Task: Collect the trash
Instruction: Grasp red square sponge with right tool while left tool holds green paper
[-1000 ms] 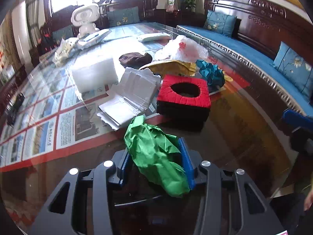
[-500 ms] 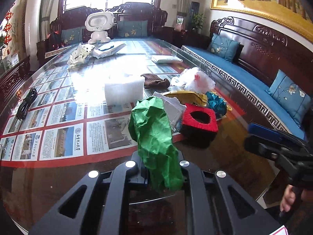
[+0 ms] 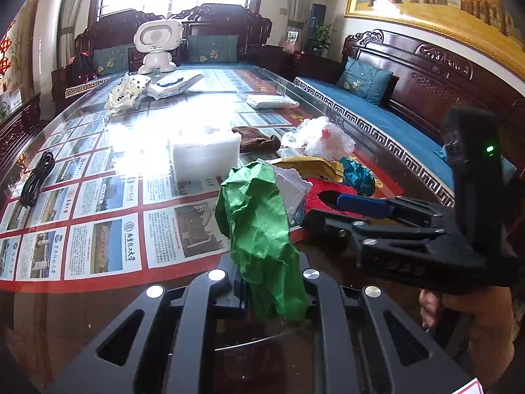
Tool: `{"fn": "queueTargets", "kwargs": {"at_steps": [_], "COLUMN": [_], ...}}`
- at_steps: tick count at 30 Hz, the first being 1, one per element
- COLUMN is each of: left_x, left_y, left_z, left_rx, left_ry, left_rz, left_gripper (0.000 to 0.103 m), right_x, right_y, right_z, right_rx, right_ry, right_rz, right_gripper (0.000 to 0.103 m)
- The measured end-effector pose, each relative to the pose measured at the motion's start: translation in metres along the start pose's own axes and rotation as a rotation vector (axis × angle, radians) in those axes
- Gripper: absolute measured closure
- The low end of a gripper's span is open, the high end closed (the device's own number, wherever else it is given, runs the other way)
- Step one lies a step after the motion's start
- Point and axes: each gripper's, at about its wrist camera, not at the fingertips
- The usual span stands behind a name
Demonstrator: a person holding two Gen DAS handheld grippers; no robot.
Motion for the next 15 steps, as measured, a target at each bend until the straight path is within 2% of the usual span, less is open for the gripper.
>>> {"fn": "queueTargets", "kwargs": {"at_steps": [4,7,8,9,15], "left_x": [-0.001,-0.001,0.000,0.001,0.014], "left_y": [0.001,0.001,0.000,-0.001,-0.011], "left_z": [-0.001,0.000,-0.001,0.000,0.004], "left_rx": [0.001,0.003,0.001,-0.002,-0.020], "left_ry": [-0.001,-0.003,-0.003,-0.004,-0.015], "left_rz": [0.003,0.008,0.009,0.008,0.015], "left_gripper": [0.089,0.089,0.089,0.089,0.089], "right_x": [-0.009,-0.012,-0.011,-0.011,0.022], "right_y": [0.002,0.006,0.004,0.002,-0.009], "right_z": [0.000,0.000,0.001,0.001,0.016], "right_rx": [0.040,0.089,0.091,0.081,0.009], "right_ry": [0.030,0.051,0.049,0.059,-0.016], "right_rz": [0.031,0.087,0.082,0.059,0.023], "right_gripper": [0.049,0.066,0.079,0.084,0.084]}}
Point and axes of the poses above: each gripper's, at about its wrist camera, not at the fingertips, and x roughly against the way its jaws point, y to its left, z to its underside, and after that the axes turned 9 degrees about z, right-handed
